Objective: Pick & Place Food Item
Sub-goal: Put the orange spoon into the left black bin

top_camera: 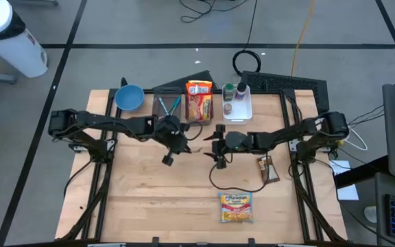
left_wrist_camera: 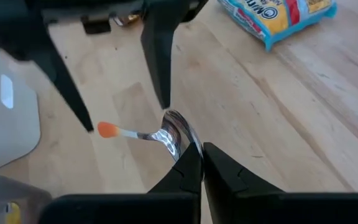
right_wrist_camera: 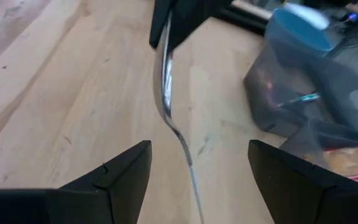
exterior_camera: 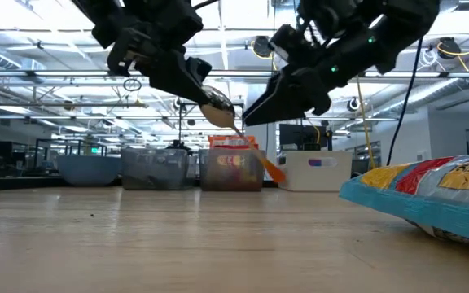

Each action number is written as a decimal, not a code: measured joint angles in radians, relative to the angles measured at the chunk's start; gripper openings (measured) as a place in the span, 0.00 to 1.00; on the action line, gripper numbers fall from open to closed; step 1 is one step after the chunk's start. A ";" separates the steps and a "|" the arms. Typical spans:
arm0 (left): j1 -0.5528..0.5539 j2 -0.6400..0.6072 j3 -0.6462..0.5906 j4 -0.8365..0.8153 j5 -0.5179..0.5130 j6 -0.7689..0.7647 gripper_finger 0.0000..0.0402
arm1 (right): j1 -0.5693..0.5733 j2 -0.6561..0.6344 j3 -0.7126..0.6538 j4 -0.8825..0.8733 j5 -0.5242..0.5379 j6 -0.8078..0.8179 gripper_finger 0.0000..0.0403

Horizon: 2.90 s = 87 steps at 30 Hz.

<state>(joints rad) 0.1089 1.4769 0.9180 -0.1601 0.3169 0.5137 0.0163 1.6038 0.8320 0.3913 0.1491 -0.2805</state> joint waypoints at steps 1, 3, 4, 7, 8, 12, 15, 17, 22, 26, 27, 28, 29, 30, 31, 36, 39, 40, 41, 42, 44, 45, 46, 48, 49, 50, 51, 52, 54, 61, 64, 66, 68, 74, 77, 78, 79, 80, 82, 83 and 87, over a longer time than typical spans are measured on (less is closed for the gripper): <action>-0.001 0.000 0.000 0.003 0.001 0.000 0.02 | -0.005 0.010 0.005 -0.003 -0.019 0.006 0.65; 0.000 0.000 0.000 0.006 0.000 0.002 0.02 | -0.013 0.028 0.013 -0.001 -0.044 0.016 0.65; 0.000 0.000 0.000 0.006 0.000 0.005 0.01 | -0.016 0.035 0.015 0.000 -0.047 0.017 0.65; 0.000 0.000 0.000 0.008 -0.002 0.005 0.01 | -0.018 0.051 0.016 -0.002 -0.047 0.018 0.63; 0.000 0.000 0.000 0.015 -0.002 0.005 0.02 | -0.020 0.053 0.016 -0.003 -0.047 0.017 0.61; 0.000 0.000 0.000 0.030 -0.001 0.006 0.01 | -0.029 0.062 0.016 0.010 -0.047 0.018 0.53; 0.000 0.000 0.000 0.044 -0.001 0.007 0.02 | -0.036 0.061 0.016 0.021 -0.046 0.018 0.45; 0.000 0.000 0.000 0.050 -0.001 0.006 0.02 | -0.041 0.060 0.016 0.021 -0.046 0.019 0.39; 0.000 0.000 0.000 0.057 -0.004 0.006 0.02 | -0.049 0.061 0.016 0.023 -0.047 0.029 0.22; 0.000 0.000 0.000 0.058 -0.007 0.006 0.01 | -0.049 0.061 0.016 0.021 -0.049 0.028 0.08; 0.001 0.000 0.000 0.059 -0.007 0.005 0.01 | -0.049 0.061 0.016 0.019 -0.052 0.019 0.05; 0.001 0.000 0.000 0.059 -0.003 0.004 0.01 | -0.048 0.061 0.016 0.016 -0.055 0.011 0.03; 0.001 0.000 0.000 0.059 -0.002 0.003 0.02 | -0.047 0.061 0.016 0.016 -0.057 0.004 0.02; 0.001 0.000 0.000 0.060 -0.003 0.003 0.03 | -0.047 0.061 0.016 0.016 -0.058 0.004 0.03; 0.000 0.000 0.000 0.061 -0.005 0.004 0.04 | -0.047 0.061 0.016 0.016 -0.058 0.006 0.03; 0.006 -0.001 0.000 0.067 -0.022 -0.003 0.06 | -0.047 0.061 0.014 0.015 -0.057 0.006 0.01; 0.007 -0.001 0.000 0.067 -0.051 -0.013 0.07 | -0.048 0.061 0.014 0.015 -0.049 0.006 0.01; 0.006 -0.001 0.000 0.068 -0.063 -0.021 0.08 | -0.048 0.061 0.014 0.015 -0.048 0.007 0.01; 0.006 -0.001 0.000 0.069 -0.074 -0.026 0.09 | -0.048 0.061 0.014 0.015 -0.048 0.007 0.00; 0.006 -0.001 0.001 0.069 -0.083 -0.031 0.11 | -0.048 0.061 0.014 0.016 -0.048 0.009 0.00; 0.006 -0.001 0.005 0.068 -0.092 -0.049 0.16 | -0.049 0.061 0.014 0.031 -0.046 0.013 0.00; 0.006 0.000 0.009 0.065 -0.092 -0.058 0.19 | -0.049 0.060 0.015 0.038 -0.045 0.014 0.00; 0.006 0.000 0.014 0.061 -0.092 -0.067 0.22 | -0.049 0.060 0.015 0.039 -0.043 0.014 0.00; 0.005 0.000 0.027 0.055 -0.090 -0.073 0.29 | -0.049 0.060 0.015 0.042 -0.041 0.013 0.00; 0.003 0.000 0.033 0.053 -0.090 -0.081 0.33 | -0.049 0.059 0.015 0.042 -0.041 0.011 0.00; 0.002 0.000 0.040 0.050 -0.090 -0.087 0.37 | -0.049 0.058 0.015 0.045 -0.041 0.010 0.00; 0.001 0.000 0.049 0.045 -0.090 -0.096 0.40 | -0.049 0.057 0.015 0.050 -0.040 0.010 0.00; 0.001 0.000 0.060 0.033 -0.090 -0.106 0.44 | -0.049 0.056 0.015 0.053 -0.037 0.006 0.00; 0.001 -0.004 0.087 -0.006 -0.090 -0.116 0.50 | -0.049 0.056 0.015 0.051 -0.022 0.001 0.00; 0.038 -0.092 0.104 -0.116 -0.105 -0.101 0.62 | -0.049 0.020 0.008 0.056 -0.017 -0.001 0.00; 0.087 -0.154 0.081 -0.147 -0.059 -0.106 0.63 | -0.048 -0.001 -0.017 0.115 -0.020 0.006 0.00; 0.125 -0.188 0.048 -0.098 0.012 -0.118 0.63 | -0.048 -0.019 -0.050 0.175 -0.022 0.012 0.00; 0.169 -0.230 -0.015 -0.030 0.111 -0.147 0.63 | -0.048 -0.024 -0.084 0.269 -0.055 0.032 0.00; 0.252 -0.296 -0.238 0.369 0.286 -0.295 0.64 | -0.048 -0.027 -0.192 0.542 -0.132 0.105 0.00; 0.261 -0.296 -0.344 0.613 0.318 -0.384 0.64 | -0.049 -0.026 -0.224 0.640 -0.165 0.142 0.00; 0.262 -0.294 -0.374 0.695 0.328 -0.415 0.64 | -0.049 -0.026 -0.231 0.670 -0.175 0.152 0.00; 0.261 -0.291 -0.401 0.773 0.335 -0.436 0.64 | -0.049 -0.022 -0.236 0.697 -0.177 0.161 0.00; 0.254 -0.281 -0.423 0.851 0.342 -0.454 0.64 | -0.049 -0.016 -0.239 0.720 -0.177 0.166 0.00; 0.244 -0.262 -0.459 0.974 0.340 -0.488 0.64 | -0.049 -0.001 -0.243 0.751 -0.178 0.181 0.00; 0.242 -0.258 -0.479 1.007 0.343 -0.509 0.64 | -0.049 0.009 -0.244 0.769 -0.177 0.190 0.00; 0.224 -0.218 -0.491 1.101 0.333 -0.550 0.64 | -0.050 0.080 -0.236 0.881 -0.177 0.205 0.00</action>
<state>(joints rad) 0.3333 1.2585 0.4271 0.9405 0.6502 -0.0363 -0.0334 1.6842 0.5956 1.2724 -0.0277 -0.0760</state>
